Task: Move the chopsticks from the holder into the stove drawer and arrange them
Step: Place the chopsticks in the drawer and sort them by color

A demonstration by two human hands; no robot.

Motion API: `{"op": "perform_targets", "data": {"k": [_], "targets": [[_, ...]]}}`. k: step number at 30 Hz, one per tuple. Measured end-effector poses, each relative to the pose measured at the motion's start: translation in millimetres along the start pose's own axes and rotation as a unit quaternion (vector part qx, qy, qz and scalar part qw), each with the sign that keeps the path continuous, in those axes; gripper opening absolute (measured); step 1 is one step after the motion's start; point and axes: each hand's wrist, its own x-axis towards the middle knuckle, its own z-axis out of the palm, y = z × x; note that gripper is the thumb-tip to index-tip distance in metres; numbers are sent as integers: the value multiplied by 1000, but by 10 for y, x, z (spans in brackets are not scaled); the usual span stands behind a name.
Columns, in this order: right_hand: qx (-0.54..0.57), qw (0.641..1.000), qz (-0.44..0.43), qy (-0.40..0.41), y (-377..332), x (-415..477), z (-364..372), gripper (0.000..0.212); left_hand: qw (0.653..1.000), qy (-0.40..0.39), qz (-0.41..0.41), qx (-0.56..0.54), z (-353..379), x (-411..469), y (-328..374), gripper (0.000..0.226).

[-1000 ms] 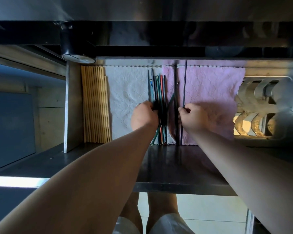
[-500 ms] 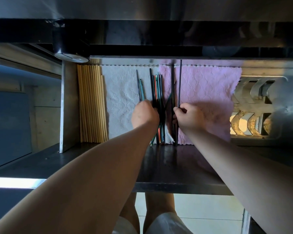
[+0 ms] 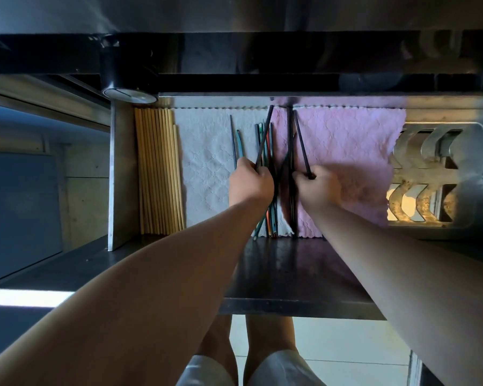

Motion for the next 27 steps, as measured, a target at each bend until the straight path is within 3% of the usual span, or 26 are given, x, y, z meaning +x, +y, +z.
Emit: {"op": "perform_targets", "data": {"k": [9,21,26,27], "targets": [[-58,998,25,-1,-113,80,80,9,1000,16,-11,-24,-69,-9,-47,11],[-98,995,6,-2,-21,47,-220,19,999,-31,2,-27,138,-61,84,7],[-13,1000,-20,12,109,-5,-365,19,998,-31,-36,-43,355,-29,204,8],[-4,1000,-20,19,119,-24,-378,18,998,-25,-42,-44,392,-21,222,17]]}}
